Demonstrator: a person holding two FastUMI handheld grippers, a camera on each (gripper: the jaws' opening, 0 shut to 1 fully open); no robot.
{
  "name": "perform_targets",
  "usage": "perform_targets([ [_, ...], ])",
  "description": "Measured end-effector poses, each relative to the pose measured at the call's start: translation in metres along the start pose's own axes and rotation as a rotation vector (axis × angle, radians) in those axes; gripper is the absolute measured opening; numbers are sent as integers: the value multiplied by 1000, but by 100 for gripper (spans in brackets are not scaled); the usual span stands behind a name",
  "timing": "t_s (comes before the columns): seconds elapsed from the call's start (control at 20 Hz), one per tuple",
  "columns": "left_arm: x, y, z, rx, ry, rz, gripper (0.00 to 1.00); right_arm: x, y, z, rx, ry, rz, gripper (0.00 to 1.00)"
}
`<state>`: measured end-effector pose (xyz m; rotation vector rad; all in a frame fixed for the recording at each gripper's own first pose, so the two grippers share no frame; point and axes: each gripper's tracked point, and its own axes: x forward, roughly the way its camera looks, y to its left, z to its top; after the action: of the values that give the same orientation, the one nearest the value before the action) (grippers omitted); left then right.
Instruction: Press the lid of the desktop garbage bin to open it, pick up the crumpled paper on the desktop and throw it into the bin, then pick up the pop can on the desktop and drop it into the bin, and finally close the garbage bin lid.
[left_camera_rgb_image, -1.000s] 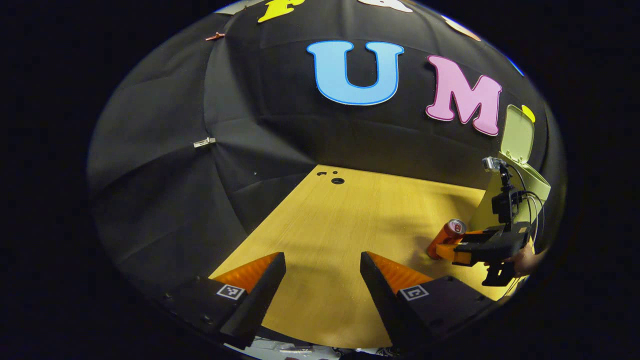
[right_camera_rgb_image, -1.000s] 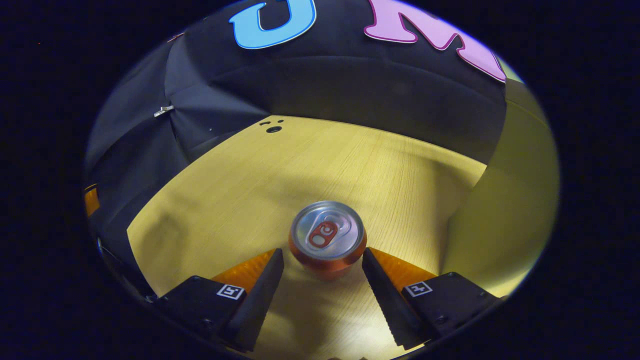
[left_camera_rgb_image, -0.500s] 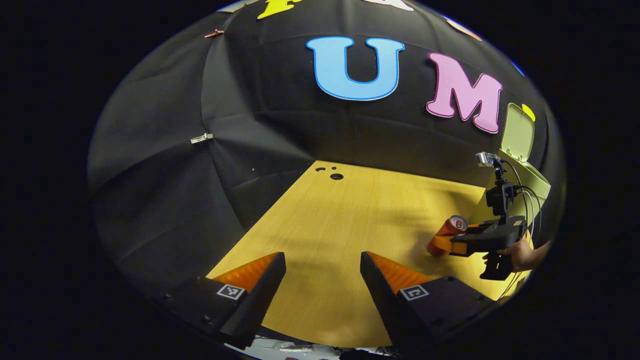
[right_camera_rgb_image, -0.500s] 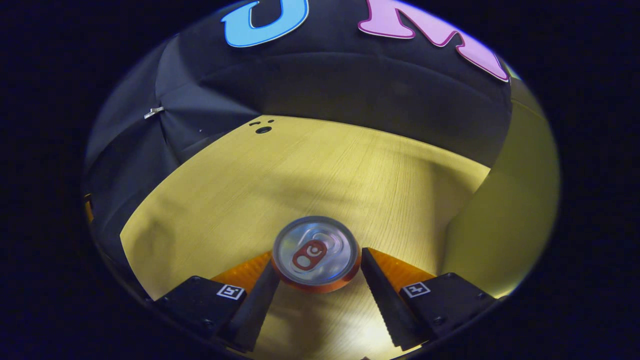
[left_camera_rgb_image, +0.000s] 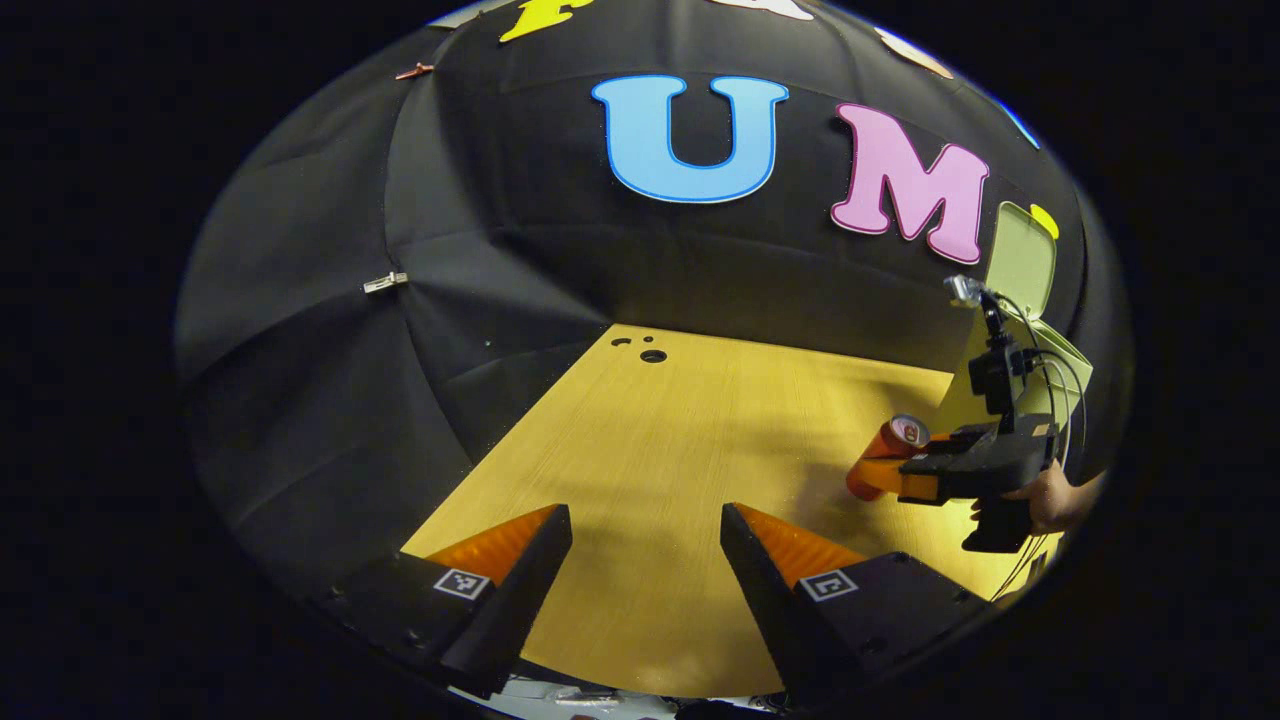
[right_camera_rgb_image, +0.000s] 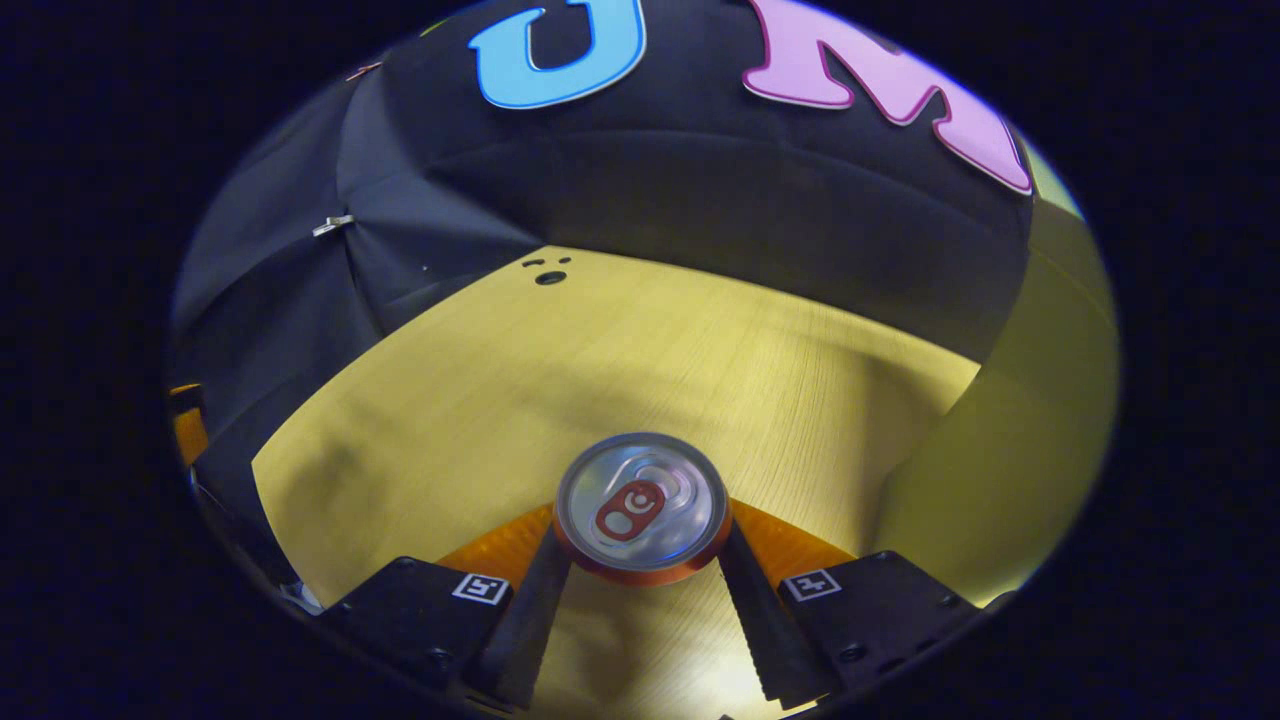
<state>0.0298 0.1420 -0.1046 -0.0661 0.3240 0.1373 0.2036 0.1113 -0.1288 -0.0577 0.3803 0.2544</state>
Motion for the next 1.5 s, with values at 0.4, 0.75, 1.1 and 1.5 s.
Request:
perform_targets([
  [0.4, 3, -23, 0, 7, -12, -57, 96, -71, 10, 85, -27, -200, 62, 83],
  [0.75, 6, -45, 4, 28, -19, -114, 96, -137, -28, 148, 62, -346, 25, 83],
  [1.1, 8, -75, 8, 23, -30, -176, 96, -196, -96, 174, 142, -447, -81, 83],
  [1.5, 8, -112, 12, 53, -38, -226, 96, -232, -169, 174, 186, -491, -200, 83],
])
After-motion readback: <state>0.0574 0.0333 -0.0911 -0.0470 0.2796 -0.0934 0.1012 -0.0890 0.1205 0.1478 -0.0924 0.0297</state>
